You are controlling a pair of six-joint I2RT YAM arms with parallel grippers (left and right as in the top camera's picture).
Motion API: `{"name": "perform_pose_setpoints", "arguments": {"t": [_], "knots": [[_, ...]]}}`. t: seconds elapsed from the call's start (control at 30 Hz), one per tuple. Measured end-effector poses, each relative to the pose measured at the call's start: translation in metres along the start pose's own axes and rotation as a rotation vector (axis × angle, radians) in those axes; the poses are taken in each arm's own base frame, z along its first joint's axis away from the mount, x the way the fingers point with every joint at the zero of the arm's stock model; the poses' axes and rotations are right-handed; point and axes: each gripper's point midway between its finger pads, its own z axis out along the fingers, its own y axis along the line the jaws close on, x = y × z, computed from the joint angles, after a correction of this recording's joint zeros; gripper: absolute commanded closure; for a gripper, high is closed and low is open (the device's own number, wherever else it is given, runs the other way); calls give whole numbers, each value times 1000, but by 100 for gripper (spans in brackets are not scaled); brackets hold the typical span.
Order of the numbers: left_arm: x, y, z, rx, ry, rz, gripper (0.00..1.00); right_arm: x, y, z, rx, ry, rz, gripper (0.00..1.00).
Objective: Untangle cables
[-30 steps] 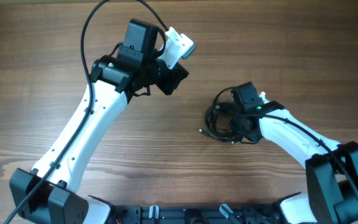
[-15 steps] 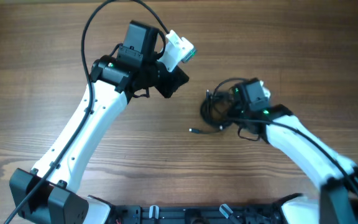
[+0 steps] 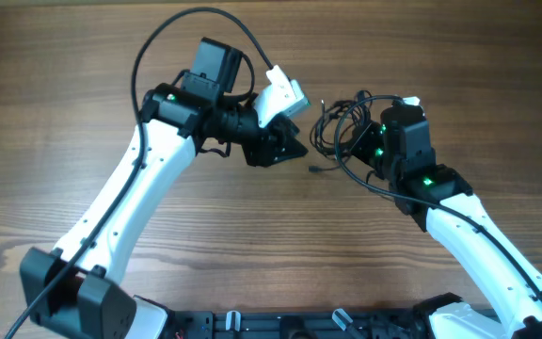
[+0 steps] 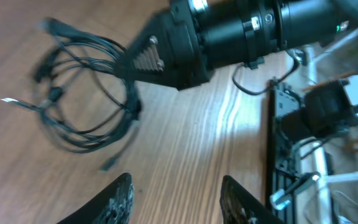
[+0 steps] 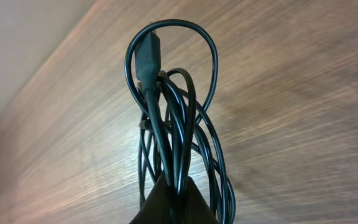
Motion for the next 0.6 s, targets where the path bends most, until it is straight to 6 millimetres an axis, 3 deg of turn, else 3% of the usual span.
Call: {"name": "perform_pose_setpoints", "arguments": {"t": [0.17, 0.27, 0.6], "knots": [[20, 12, 28, 92, 26, -58, 44, 3, 11, 0, -55, 26, 14, 95], [21, 16, 36, 123, 9, -61, 44, 9, 16, -1, -87, 62, 14, 95], [6, 12, 37, 176, -64, -20, 44, 15, 41, -5, -210, 115, 15, 96]]}}
